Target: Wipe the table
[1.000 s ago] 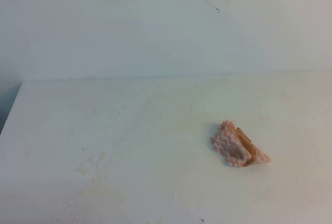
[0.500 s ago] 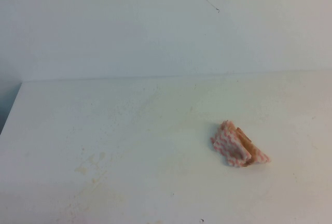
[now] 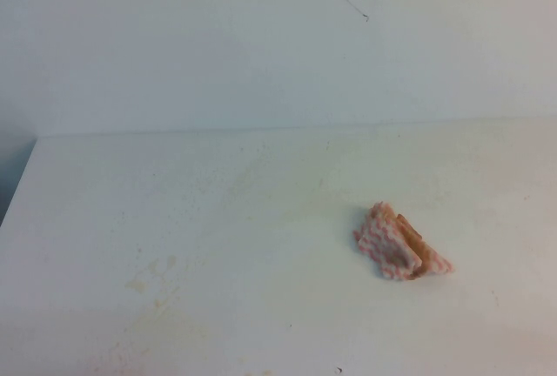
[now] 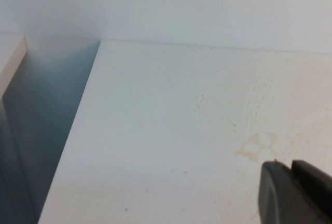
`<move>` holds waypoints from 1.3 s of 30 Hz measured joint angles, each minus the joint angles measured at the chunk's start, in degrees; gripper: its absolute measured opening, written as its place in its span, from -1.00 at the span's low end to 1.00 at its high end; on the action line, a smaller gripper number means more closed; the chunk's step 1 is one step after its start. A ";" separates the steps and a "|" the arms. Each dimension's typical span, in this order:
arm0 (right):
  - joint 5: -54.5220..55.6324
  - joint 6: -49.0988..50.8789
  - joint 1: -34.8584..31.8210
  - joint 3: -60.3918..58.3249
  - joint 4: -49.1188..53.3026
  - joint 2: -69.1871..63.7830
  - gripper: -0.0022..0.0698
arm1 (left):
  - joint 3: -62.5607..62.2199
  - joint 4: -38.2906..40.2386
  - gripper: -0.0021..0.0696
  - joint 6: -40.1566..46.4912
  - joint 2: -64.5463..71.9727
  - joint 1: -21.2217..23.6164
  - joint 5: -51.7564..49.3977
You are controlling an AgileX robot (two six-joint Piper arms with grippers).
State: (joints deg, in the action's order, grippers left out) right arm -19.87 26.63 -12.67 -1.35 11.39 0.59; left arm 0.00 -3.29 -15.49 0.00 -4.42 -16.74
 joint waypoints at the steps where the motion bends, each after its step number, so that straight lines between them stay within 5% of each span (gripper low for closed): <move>1: 0.00 0.00 -0.11 -0.11 -0.10 0.00 -0.95 | 0.00 0.00 -0.95 0.00 0.00 0.00 0.00; 16: -2.74 -1.66 -0.11 0.14 -0.39 0.00 -0.95 | 0.00 0.00 -0.95 0.00 0.00 0.00 0.00; 25: -1.51 -24.76 -0.11 0.11 -10.99 0.00 -0.95 | 0.00 0.00 -0.95 0.00 0.00 0.00 0.00; 39: -1.62 -30.66 2.56 0.11 -12.80 0.00 -0.95 | 0.00 0.00 -0.95 0.00 0.00 0.00 0.00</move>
State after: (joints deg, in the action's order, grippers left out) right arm -21.49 -4.03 -10.11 -1.24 -1.41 0.59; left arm 0.00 -3.29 -15.49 0.00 -4.42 -16.74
